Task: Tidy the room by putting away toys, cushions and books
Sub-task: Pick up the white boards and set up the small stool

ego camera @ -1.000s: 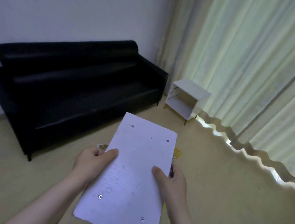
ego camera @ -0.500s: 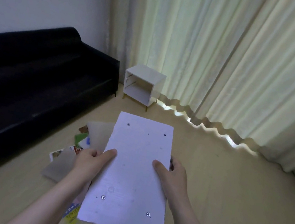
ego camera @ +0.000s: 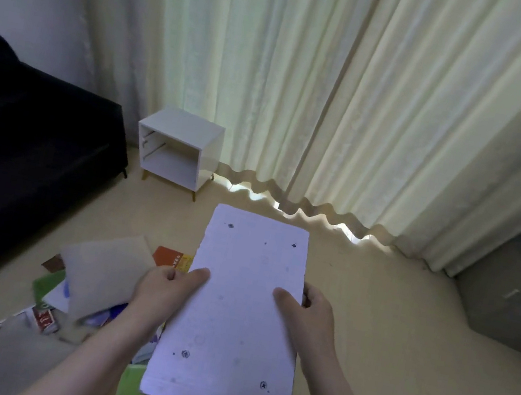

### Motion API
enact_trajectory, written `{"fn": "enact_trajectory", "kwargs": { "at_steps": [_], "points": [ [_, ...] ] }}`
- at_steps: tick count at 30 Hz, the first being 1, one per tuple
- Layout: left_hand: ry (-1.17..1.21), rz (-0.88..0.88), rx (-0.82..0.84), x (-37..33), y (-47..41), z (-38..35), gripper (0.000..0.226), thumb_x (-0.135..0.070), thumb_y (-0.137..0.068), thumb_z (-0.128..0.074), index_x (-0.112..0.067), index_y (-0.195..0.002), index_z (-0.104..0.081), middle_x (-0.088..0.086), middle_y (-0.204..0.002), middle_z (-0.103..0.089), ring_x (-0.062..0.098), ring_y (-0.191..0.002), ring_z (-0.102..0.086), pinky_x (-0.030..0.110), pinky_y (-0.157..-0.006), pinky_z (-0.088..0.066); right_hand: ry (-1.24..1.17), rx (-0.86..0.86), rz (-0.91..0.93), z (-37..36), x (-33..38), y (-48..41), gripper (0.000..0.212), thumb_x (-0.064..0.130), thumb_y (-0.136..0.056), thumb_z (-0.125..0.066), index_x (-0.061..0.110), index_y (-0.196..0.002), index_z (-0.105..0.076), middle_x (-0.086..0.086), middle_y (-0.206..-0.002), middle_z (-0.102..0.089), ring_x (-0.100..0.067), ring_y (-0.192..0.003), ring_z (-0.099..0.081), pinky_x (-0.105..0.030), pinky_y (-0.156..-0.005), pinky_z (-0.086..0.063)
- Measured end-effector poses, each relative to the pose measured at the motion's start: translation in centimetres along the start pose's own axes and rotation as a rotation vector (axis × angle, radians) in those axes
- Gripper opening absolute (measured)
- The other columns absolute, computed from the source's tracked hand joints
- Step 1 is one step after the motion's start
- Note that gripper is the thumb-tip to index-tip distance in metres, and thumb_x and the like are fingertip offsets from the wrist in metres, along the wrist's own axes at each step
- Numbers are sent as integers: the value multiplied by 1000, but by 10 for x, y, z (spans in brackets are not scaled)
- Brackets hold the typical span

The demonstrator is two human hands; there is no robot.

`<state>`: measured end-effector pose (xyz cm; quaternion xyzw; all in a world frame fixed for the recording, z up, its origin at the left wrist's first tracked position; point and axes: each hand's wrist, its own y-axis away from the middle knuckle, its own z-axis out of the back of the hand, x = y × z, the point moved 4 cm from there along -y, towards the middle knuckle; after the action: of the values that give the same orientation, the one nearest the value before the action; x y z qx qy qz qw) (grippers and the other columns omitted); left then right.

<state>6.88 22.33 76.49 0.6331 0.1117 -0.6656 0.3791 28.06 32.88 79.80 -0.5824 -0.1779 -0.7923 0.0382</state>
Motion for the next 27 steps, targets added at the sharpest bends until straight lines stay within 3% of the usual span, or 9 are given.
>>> {"fn": "enact_trajectory", "kwargs": {
  "at_steps": [5,10,14,19,23,27],
  "points": [
    [-52,-61,86,-42,-54,-39,46,-55,-56,-66,-17,-65,-42,3,-62,-36,15,-60,-34,30,-59,-27,-17,-75,20,17,16,-61,28,34,-66,-62,16,-87,-67,-3,-85,-70,-18,-73,-67,-31,-61,-52],
    [-90,-108,76,-74,-102,-80,56,-43,-73,-72,-20,-57,-23,-1,-57,-23,15,-54,-23,28,-53,-17,-18,-103,35,36,28,-124,27,36,-68,-63,20,-89,-68,0,-88,-71,-20,-79,-69,-39,-69,-57],
    [-91,-76,27,-91,-147,-118,54,-41,-78,-71,-22,-55,-25,-4,-53,-27,16,-55,-27,27,-52,-20,-33,-87,33,55,33,-186,25,32,-71,-65,13,-87,-67,-1,-79,-69,-15,-66,-63,-31,-60,-51],
    [-69,-42,8,-115,-192,-179,54,-42,-76,-71,-21,-57,-24,-4,-54,-25,16,-54,-24,26,-51,-19,-19,-22,56,94,44,-273,4,16,-84,-66,13,-83,-69,5,-71,-69,-10,-60,-64,-22,-54,-48],
    [0,0,-12,-130,-222,-215,50,-55,-60,-69,-17,-61,-37,-4,-56,-38,17,-55,-36,26,-54,-27,5,32,109,117,64,-328,6,13,-85,-65,14,-79,-67,10,-64,-66,-4,-54,-61,-17,-51,-47],
    [24,39,-54,-138,-248,-241,49,-54,-64,-72,-14,-63,-42,-2,-58,-42,16,-52,-39,25,-52,-30,19,84,123,126,74,-375,7,13,-85,-65,17,-79,-67,14,-63,-67,0,-55,-62,-15,-51,-46]
  ]
}}
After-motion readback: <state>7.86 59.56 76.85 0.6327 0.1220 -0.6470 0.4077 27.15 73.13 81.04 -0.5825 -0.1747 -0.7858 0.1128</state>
